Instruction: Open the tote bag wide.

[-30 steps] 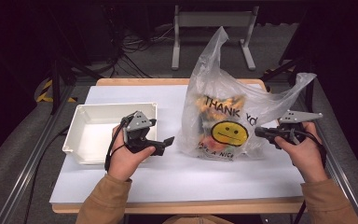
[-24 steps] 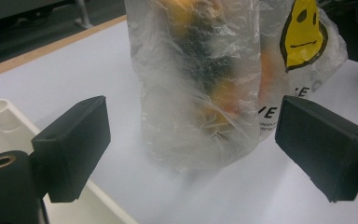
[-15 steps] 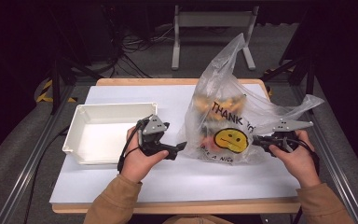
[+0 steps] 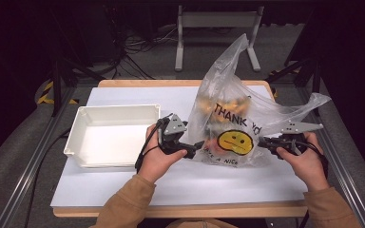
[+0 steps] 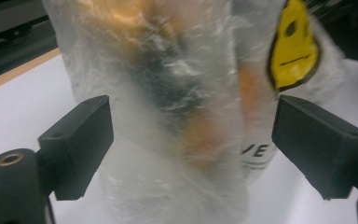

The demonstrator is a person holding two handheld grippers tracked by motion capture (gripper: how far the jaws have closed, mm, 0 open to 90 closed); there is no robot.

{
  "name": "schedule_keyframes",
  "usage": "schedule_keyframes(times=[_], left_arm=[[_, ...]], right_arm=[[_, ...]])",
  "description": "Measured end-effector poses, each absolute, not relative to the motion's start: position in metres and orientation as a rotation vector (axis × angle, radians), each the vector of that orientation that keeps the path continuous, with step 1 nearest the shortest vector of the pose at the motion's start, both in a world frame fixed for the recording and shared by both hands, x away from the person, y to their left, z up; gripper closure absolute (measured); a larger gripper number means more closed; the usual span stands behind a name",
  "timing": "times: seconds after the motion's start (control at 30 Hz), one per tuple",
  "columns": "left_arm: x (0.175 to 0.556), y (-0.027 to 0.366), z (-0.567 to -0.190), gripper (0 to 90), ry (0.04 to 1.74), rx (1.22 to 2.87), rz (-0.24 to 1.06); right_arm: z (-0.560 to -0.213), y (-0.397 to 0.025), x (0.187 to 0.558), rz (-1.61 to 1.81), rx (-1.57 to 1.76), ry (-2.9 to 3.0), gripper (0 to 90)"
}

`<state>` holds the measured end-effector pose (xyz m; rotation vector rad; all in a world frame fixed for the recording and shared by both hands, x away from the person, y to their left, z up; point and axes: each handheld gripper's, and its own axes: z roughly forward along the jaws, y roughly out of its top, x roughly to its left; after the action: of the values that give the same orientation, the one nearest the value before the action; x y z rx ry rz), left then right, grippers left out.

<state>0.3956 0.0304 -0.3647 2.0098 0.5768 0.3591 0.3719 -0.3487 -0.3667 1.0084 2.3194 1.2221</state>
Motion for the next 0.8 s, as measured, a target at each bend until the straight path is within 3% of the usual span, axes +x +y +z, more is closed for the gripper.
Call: schedule_keyframes(times=[0.07, 0.23, 0.27, 0.4, 0.8], left_arm=[[0.399, 0.03, -0.367, 23.9, 0.574, 2.026, 0.359], [0.398, 0.031, -0.37, 63.8, 0.536, 2.076, 0.328], [0.398, 0.033, -0.37, 63.8, 0.539, 2.088, 0.334], [0.397, 0.038, -0.373, 79.3, 0.566, 2.121, 0.316], [0.398, 0.039, -0.404, 83.4, 0.668, 2.264, 0.254]], right_arm=[[-0.363, -0.35, 0.371, 1.232, 0.999, 2.308, 82.8], [-0.36, -0.349, 0.369, 1.242, 0.984, 2.298, 82.8], [-0.36, -0.349, 0.368, 1.244, 0.979, 2.297, 82.7], [-0.36, -0.349, 0.368, 1.25, 0.969, 2.291, 82.7], [-0.372, -0.349, 0.37, 1.238, 0.981, 2.304, 82.9]])
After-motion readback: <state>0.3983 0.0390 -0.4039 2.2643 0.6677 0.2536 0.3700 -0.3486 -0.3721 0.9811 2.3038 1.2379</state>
